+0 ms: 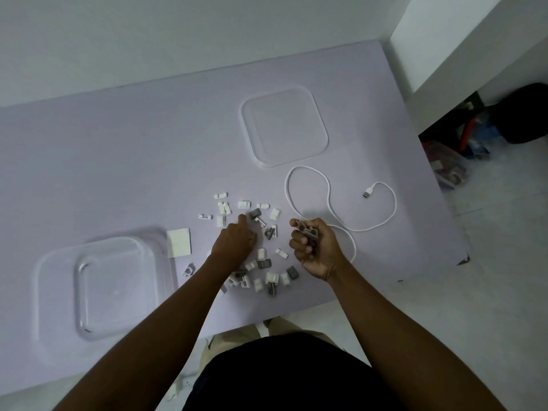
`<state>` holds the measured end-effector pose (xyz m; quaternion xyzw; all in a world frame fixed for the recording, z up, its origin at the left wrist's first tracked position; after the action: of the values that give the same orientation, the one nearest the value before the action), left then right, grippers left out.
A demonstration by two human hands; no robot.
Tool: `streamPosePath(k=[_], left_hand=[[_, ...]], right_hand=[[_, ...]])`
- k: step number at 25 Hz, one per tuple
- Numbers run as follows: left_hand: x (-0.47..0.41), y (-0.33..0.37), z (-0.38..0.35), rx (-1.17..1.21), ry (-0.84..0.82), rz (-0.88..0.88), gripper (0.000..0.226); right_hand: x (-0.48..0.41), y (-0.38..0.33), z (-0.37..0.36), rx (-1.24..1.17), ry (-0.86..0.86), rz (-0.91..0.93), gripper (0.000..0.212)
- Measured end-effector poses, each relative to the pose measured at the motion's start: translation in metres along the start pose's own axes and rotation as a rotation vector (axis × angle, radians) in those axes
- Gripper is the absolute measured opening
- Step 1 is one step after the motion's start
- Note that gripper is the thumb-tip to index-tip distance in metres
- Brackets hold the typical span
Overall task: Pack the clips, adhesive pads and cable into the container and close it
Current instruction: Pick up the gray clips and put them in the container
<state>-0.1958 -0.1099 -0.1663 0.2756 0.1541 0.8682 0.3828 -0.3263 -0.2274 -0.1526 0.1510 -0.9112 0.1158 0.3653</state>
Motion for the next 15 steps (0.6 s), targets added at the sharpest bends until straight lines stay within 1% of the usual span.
streamPosePath(k=[2,3,5,7,8,9,10,11,12,13,14,15], left_hand=[[-0.001,0.000,0.000,-0.005,-0.001,-0.002,0.026],[0.000,0.001,0.000,0.005,0.003,0.007,0.025],[0.000,-0.001,0.002,0.054,0.011,0.047,0.021],[0.000,-0.005,0.004,0.079,0.007,0.079,0.018],[0.001,-0.008,0.005,0.086,0.003,0.088,0.018],[0.001,-0.010,0.005,0.093,-0.006,0.091,0.017],[0.001,-0.012,0.006,0.104,-0.013,0.088,0.015],[0.001,-0.014,0.006,0.119,-0.017,0.088,0.014],[0.000,-0.015,0.007,0.133,-0.015,0.086,0.014],[-0.001,-0.015,0.008,0.142,-0.007,0.082,0.016],[-0.002,-0.014,0.011,0.152,0.013,0.073,0.018],[-0.003,-0.014,0.016,0.165,0.045,0.065,0.020]], right_hand=[[-0.003,0.000,-0.003,0.043,0.000,-0.001,0.027],[-0.005,0.001,-0.002,0.106,0.053,0.002,0.029],[-0.010,0.002,0.004,0.290,0.232,0.016,0.037],[-0.012,0.002,0.013,0.424,0.409,0.048,0.043],[-0.014,-0.001,0.016,0.496,0.494,0.095,0.044],[-0.016,-0.007,0.017,0.617,0.571,0.185,0.044],[-0.016,-0.015,0.013,0.810,0.634,0.312,0.043],[-0.017,-0.020,0.007,1.022,0.675,0.432,0.039],[-0.018,-0.021,-0.003,1.215,0.683,0.512,0.028],[-0.021,-0.018,-0.011,1.367,0.665,0.533,0.018],[-0.025,-0.013,-0.017,1.489,0.653,0.503,0.021],[-0.029,-0.010,-0.017,1.585,0.645,0.458,0.030]])
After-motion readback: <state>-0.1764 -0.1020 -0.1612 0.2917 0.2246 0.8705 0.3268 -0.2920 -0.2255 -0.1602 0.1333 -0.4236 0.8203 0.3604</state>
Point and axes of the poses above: each hand's wrist, its own x-axis away from the middle knuckle, its own z-axis out of the back of the hand, y = z × x, the point moved 8 cm from there along -x, towards the middle knuckle, and after that the axes turned 12 degrees about -z, right-handed, at the moved point
